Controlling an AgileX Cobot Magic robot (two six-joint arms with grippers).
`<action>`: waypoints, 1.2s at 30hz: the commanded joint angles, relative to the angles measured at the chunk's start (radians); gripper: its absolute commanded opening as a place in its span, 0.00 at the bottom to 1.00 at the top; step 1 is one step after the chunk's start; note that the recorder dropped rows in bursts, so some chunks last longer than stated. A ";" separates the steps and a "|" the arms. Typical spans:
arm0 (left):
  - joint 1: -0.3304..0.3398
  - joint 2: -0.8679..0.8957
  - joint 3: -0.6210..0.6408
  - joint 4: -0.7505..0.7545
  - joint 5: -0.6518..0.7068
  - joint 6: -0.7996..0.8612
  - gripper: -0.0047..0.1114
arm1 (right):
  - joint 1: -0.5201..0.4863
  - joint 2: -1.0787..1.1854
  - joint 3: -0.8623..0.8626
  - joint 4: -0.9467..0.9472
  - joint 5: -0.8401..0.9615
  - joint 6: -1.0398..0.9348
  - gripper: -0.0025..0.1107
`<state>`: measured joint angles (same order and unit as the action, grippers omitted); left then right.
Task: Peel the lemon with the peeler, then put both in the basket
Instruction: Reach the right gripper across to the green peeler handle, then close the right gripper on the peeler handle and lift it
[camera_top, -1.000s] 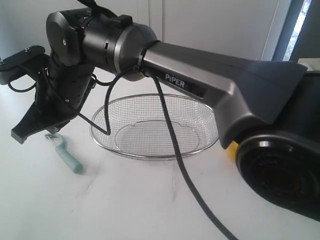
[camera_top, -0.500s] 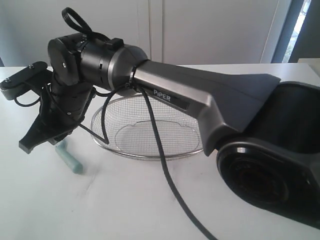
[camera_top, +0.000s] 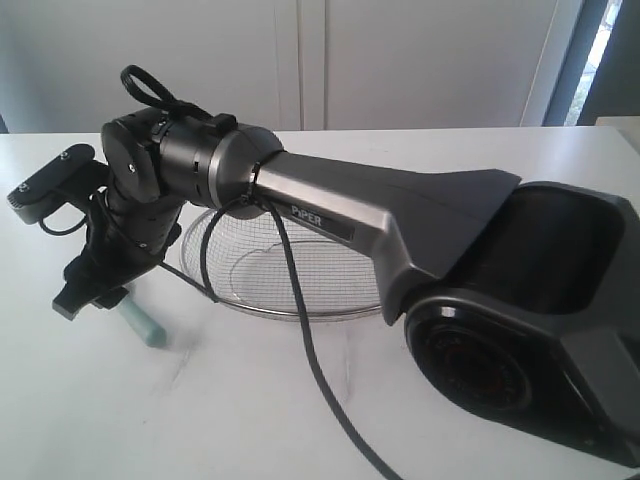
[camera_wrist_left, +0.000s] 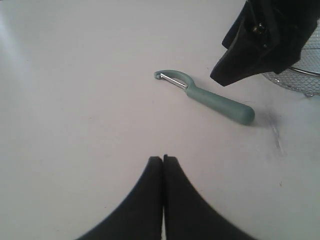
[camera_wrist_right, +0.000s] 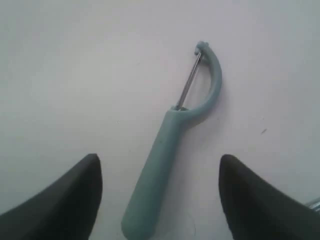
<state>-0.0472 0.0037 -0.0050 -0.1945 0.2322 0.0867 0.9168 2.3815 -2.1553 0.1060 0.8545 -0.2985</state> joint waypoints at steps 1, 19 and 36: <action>-0.006 -0.004 0.005 -0.008 0.001 0.000 0.04 | 0.001 0.005 -0.008 -0.005 -0.033 -0.011 0.58; -0.006 -0.004 0.005 -0.008 0.001 0.000 0.04 | 0.001 0.088 -0.008 -0.010 -0.039 0.040 0.58; -0.006 -0.004 0.005 -0.008 0.001 0.000 0.04 | 0.001 0.127 -0.008 -0.011 -0.055 0.095 0.58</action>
<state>-0.0472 0.0037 -0.0050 -0.1945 0.2322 0.0867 0.9168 2.5053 -2.1612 0.1003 0.7999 -0.2157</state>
